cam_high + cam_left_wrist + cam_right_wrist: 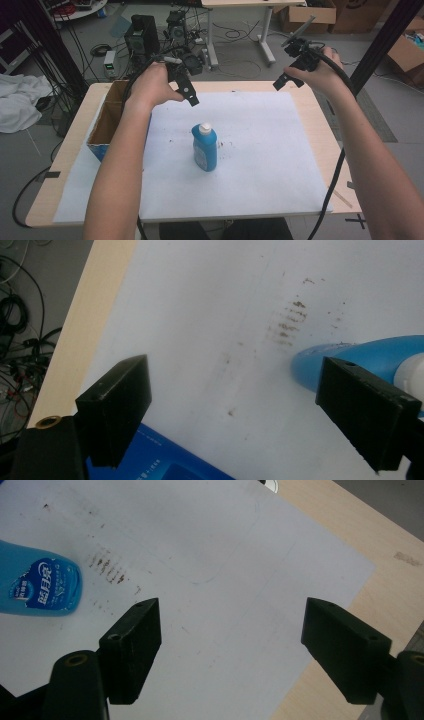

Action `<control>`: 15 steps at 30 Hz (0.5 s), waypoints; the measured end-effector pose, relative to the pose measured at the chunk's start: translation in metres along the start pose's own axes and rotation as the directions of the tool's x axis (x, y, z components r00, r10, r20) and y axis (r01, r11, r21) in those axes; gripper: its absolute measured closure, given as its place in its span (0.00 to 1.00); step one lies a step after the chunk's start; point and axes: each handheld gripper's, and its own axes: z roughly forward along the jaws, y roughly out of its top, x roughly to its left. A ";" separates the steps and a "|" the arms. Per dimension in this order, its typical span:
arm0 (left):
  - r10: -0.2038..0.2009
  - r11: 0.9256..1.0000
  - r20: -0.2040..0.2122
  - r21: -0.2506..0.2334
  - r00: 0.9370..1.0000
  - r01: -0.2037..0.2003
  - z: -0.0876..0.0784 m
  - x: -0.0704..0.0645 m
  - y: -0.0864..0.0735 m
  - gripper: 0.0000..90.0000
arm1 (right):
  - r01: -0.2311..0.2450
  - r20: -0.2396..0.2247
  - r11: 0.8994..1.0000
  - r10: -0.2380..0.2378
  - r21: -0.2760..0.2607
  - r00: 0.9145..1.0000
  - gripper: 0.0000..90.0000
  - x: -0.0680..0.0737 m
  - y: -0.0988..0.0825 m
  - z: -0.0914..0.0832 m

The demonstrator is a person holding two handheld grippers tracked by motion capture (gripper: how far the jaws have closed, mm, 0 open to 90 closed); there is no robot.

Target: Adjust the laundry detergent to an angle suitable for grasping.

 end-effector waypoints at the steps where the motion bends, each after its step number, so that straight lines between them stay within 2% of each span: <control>1: -0.003 1.000 -0.001 0.002 1.000 0.003 0.000 -0.001 0.000 0.17 | 0.002 0.001 1.000 -0.002 0.000 1.000 0.26 0.000 0.000 0.000; 8: 0.002 1.000 -0.005 -0.001 1.000 -0.002 -0.001 -0.002 -0.001 0.17 | 0.014 -0.010 1.000 -0.014 -0.021 1.000 0.25 0.005 -0.004 -0.002; 10: 0.000 1.000 -0.004 -0.001 1.000 0.000 -0.002 -0.002 -0.002 0.17 | 0.019 -0.021 0.999 -0.020 -0.045 1.000 0.24 0.008 -0.008 -0.004; 15: 0.004 1.000 -0.005 -0.002 1.000 -0.004 -0.002 -0.001 -0.003 0.17 | 0.019 -0.033 0.998 -0.021 -0.066 0.999 0.22 0.011 -0.013 -0.007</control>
